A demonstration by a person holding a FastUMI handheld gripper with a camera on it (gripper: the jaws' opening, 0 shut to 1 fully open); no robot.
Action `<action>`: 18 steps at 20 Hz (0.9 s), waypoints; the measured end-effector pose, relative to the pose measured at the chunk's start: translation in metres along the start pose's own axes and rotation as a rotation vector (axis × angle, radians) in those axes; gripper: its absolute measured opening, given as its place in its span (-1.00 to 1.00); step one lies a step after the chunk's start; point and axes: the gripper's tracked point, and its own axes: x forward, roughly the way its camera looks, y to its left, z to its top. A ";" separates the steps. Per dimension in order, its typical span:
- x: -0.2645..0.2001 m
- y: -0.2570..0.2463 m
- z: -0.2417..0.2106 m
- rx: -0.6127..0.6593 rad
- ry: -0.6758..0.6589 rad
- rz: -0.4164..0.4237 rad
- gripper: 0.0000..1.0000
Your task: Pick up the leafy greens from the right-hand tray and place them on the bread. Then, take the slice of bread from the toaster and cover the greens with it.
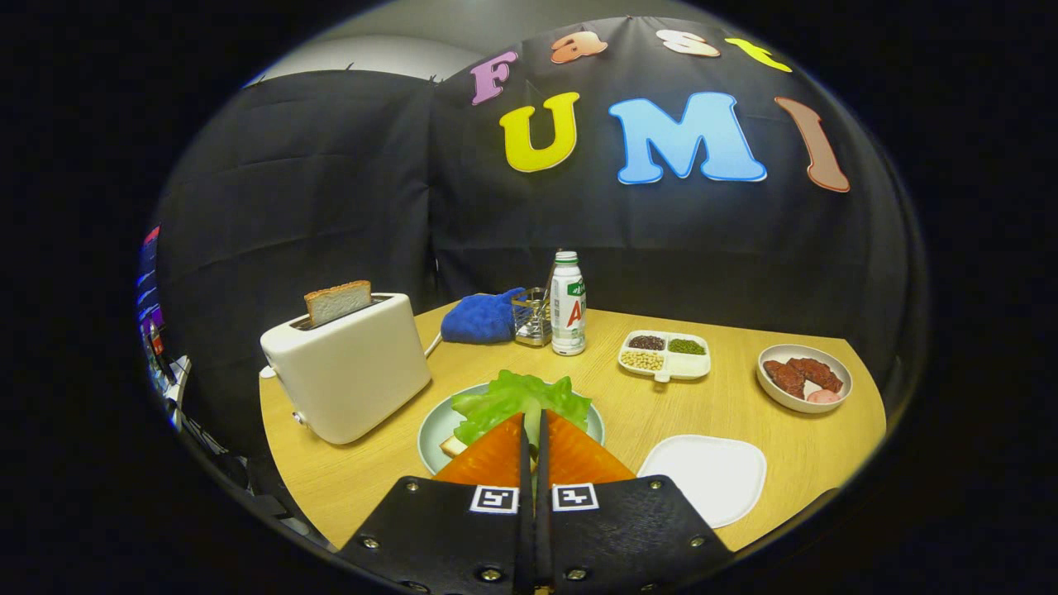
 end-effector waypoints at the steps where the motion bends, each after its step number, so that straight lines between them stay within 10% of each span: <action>1: 0.006 0.003 -0.002 0.000 0.002 0.003 -0.98; 18: 0.055 0.015 -0.048 -0.023 0.081 -0.058 -0.84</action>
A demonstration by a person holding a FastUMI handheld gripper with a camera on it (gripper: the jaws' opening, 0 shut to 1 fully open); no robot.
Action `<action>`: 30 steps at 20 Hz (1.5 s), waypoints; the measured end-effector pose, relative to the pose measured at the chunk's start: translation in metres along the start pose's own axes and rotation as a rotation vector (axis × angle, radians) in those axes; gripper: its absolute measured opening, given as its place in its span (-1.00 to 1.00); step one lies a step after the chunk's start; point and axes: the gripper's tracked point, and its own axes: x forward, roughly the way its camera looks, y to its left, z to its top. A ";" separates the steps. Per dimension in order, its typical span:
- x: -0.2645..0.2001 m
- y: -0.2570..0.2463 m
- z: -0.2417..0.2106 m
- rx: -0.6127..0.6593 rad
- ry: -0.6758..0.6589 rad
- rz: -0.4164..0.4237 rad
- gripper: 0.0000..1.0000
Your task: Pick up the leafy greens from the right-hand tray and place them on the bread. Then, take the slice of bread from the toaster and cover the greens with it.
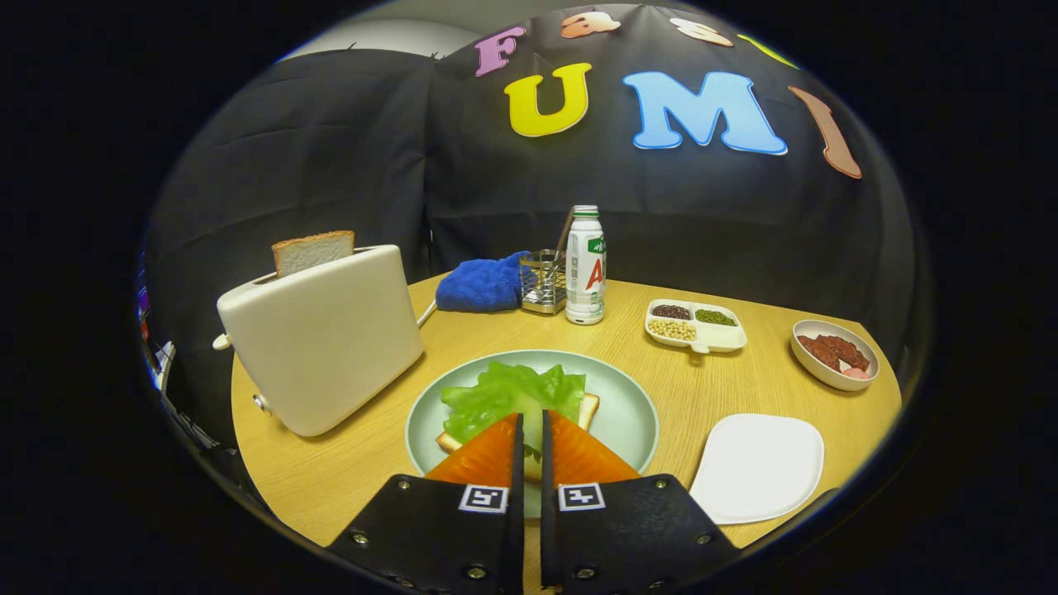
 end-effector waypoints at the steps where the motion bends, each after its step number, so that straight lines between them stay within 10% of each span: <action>1: 0.001 -0.003 -0.003 -0.002 0.008 -0.020 -0.84; 9: -0.018 -0.029 0.004 0.031 -0.057 -0.140 0.24; 30: -0.068 0.079 0.080 0.101 -0.320 -0.134 0.25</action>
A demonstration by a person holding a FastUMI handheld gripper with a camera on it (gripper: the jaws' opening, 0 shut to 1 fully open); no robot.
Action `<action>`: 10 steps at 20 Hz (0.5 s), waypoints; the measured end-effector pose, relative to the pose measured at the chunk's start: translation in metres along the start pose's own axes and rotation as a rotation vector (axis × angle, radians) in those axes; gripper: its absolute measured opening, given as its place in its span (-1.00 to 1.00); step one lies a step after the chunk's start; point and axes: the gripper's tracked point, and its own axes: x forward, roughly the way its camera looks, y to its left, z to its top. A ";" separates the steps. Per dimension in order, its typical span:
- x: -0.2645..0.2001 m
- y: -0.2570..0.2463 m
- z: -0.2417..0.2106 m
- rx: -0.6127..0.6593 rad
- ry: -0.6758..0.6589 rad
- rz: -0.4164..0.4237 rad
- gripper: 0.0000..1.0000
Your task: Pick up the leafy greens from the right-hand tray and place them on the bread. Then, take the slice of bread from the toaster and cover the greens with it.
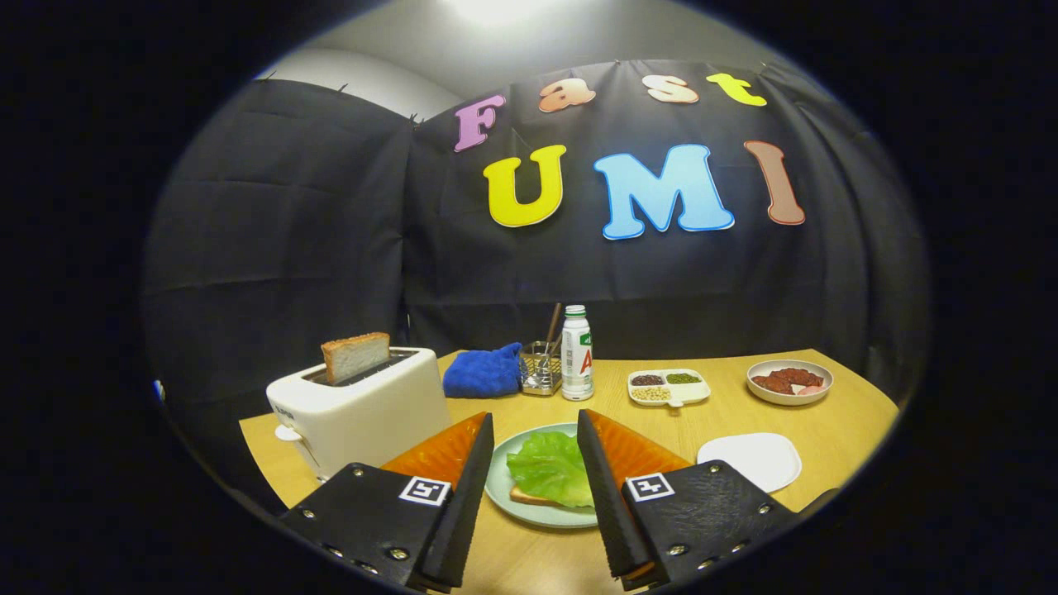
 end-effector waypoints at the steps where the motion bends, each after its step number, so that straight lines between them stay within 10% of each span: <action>1: 0.001 0.011 0.003 0.012 -0.002 0.011 0.25; 10: 0.017 0.109 0.024 -0.012 -0.011 0.112 0.25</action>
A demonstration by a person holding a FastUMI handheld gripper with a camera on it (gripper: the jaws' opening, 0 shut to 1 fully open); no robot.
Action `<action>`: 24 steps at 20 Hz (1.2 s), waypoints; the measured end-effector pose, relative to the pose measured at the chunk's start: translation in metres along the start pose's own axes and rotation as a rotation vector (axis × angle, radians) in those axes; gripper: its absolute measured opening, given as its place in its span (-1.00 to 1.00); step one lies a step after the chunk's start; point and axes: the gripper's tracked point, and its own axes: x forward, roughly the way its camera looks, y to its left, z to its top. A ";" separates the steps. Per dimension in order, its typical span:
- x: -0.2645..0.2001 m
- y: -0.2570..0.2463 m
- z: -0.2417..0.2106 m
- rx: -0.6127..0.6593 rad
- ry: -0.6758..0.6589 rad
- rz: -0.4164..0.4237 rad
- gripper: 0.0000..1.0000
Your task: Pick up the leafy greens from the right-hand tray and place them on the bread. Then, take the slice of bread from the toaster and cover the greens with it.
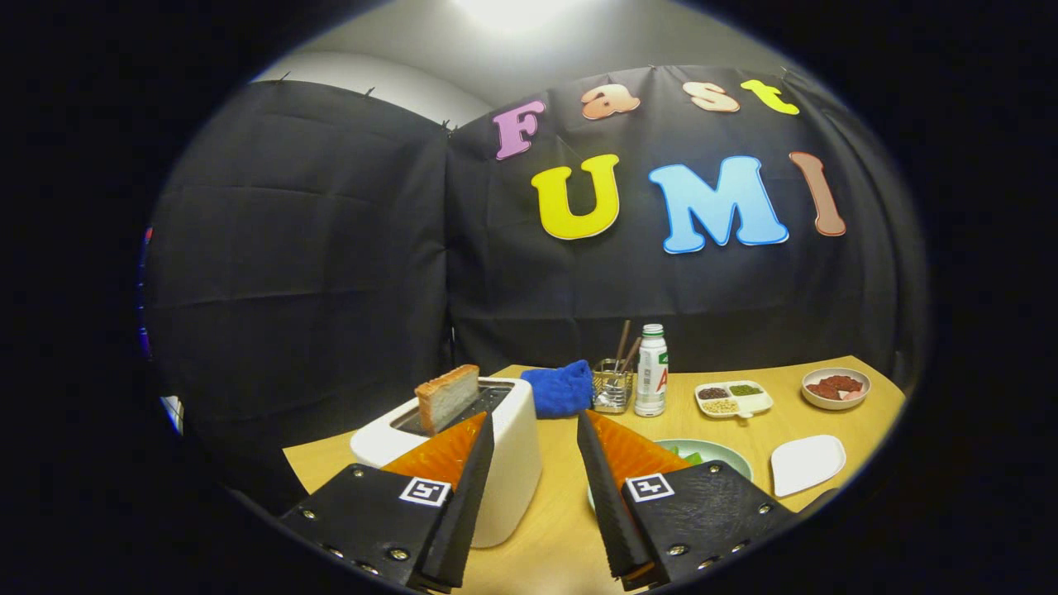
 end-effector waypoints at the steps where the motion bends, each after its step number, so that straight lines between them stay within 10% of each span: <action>1: 0.004 0.008 0.000 0.005 0.006 0.010 0.25; 17: 0.079 0.080 -0.010 -0.041 0.055 -0.047 0.26; 24: 0.092 0.080 -0.019 0.022 0.082 -0.072 -0.76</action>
